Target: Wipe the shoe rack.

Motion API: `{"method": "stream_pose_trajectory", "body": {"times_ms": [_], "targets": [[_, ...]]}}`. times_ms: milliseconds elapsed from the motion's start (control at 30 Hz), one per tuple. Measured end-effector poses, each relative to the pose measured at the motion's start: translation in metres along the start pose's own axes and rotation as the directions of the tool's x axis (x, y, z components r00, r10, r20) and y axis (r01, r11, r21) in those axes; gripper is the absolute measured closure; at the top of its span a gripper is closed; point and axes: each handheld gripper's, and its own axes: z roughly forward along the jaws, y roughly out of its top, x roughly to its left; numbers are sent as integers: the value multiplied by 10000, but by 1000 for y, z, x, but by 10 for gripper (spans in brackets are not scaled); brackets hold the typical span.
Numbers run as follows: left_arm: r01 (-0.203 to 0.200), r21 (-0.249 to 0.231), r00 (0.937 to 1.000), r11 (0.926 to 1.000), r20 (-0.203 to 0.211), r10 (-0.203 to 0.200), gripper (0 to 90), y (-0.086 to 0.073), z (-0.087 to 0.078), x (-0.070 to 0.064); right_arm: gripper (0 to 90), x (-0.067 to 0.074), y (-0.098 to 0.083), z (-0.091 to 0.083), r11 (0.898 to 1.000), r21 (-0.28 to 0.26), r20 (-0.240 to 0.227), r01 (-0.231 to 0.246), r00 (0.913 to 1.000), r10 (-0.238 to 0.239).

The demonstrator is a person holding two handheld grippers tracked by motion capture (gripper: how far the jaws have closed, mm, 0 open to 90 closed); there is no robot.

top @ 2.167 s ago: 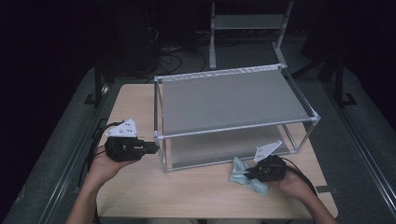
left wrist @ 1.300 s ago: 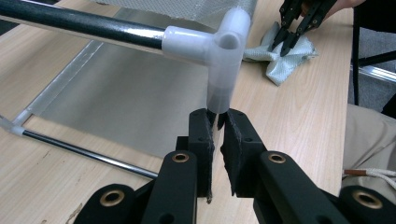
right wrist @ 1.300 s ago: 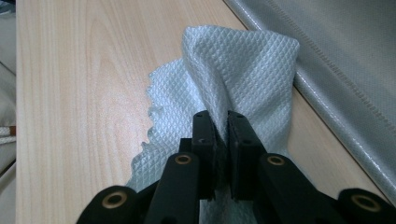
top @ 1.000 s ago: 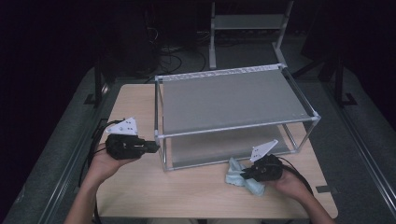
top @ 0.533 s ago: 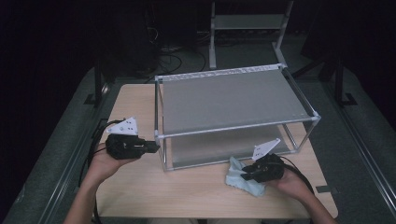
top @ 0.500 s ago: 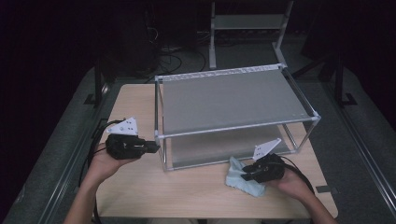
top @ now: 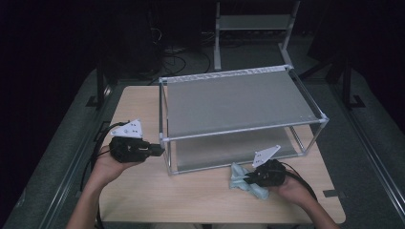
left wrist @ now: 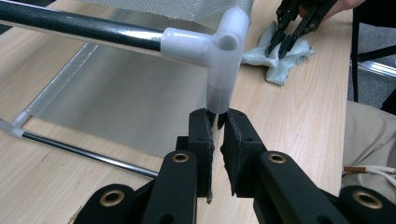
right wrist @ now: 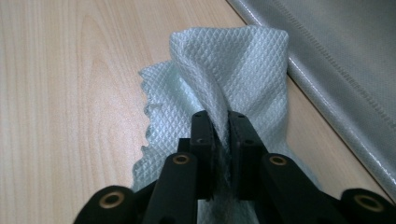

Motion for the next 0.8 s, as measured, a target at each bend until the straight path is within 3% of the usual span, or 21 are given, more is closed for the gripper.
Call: {"method": "stream_pose_trajectory", "body": {"times_ms": [67,433,667,800], "targets": [[-2,-6,10000,10000,10,2,815,0,0,0,825,0,4,0,9999,107,-36,41,10000,-40],[-31,51,10000,10000,19,30,815,1,1,2,826,3,27,-6,9976,-693,215,-69,9997,84],[-21,52,10000,10000,19,21,815,3,1,6,825,7,46,11,9977,-679,-115,15,9999,-23],[74,42,10000,10000,-6,-74,816,3,1,10,824,9,62,24,9937,-1103,-96,172,9998,-184]]}}
